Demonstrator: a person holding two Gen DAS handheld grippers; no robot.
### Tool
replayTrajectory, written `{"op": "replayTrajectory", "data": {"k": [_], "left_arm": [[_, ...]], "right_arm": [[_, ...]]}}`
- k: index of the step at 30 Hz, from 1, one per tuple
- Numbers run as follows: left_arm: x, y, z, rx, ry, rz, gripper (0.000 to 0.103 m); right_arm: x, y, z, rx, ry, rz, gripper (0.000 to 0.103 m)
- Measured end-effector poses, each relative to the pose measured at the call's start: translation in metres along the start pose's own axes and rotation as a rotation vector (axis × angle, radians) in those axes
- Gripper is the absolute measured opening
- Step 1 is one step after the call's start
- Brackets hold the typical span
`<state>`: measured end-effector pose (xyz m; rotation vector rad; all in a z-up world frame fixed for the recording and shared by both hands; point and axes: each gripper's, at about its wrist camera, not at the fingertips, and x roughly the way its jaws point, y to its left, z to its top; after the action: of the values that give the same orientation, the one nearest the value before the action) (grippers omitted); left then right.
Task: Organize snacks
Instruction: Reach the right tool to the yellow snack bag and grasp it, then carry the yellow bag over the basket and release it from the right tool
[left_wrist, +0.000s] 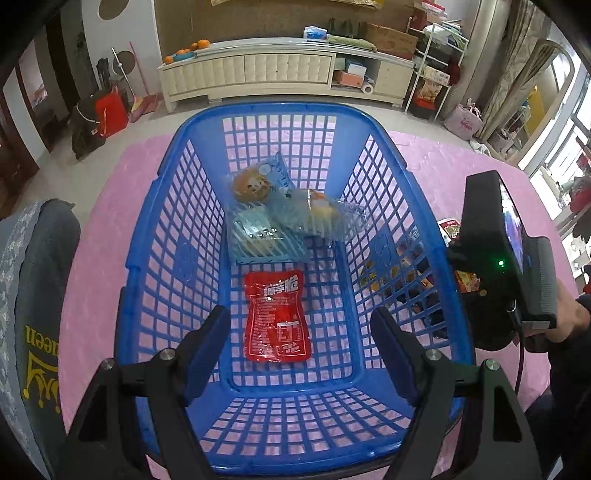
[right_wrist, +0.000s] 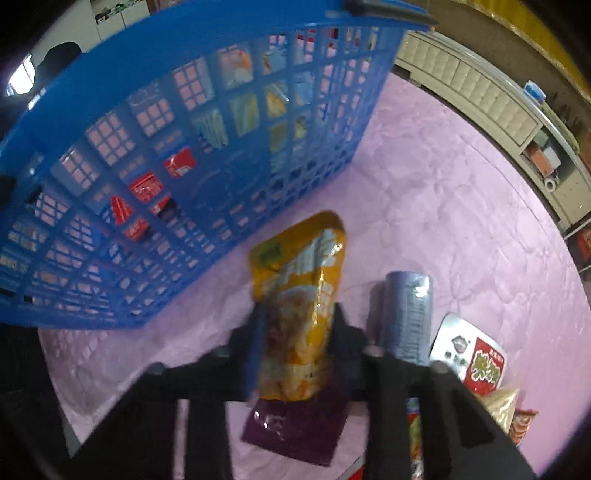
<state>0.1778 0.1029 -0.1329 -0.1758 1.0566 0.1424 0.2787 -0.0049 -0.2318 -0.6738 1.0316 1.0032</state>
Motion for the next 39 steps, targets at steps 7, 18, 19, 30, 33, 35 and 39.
{"op": "replayTrajectory", "data": {"k": [7, 18, 19, 30, 33, 35, 39], "left_arm": [[-0.006, -0.002, -0.002, 0.007, -0.009, 0.012, 0.076], [-0.047, -0.007, -0.004, 0.023, -0.066, 0.001, 0.076], [-0.049, -0.008, -0.004, 0.026, -0.067, 0.003, 0.077], [-0.105, -0.001, -0.014, 0.035, -0.147, 0.007, 0.076], [-0.117, 0.006, -0.018, 0.035, -0.169, 0.007, 0.076], [-0.121, 0.009, -0.019, 0.034, -0.177, 0.01, 0.077], [-0.124, 0.017, -0.021, 0.032, -0.187, 0.014, 0.077]], "right_arm": [[-0.034, -0.001, -0.014, 0.073, -0.059, 0.012, 0.016], [-0.125, 0.009, -0.037, 0.148, -0.14, -0.043, 0.016], [-0.134, 0.013, -0.038, 0.153, -0.149, -0.049, 0.016], [-0.187, 0.055, -0.013, 0.172, -0.265, -0.081, 0.016], [-0.191, 0.06, -0.006, 0.164, -0.276, -0.083, 0.016], [-0.191, 0.065, 0.002, 0.153, -0.28, -0.082, 0.016], [-0.191, 0.078, 0.015, 0.144, -0.284, -0.077, 0.016]]}}
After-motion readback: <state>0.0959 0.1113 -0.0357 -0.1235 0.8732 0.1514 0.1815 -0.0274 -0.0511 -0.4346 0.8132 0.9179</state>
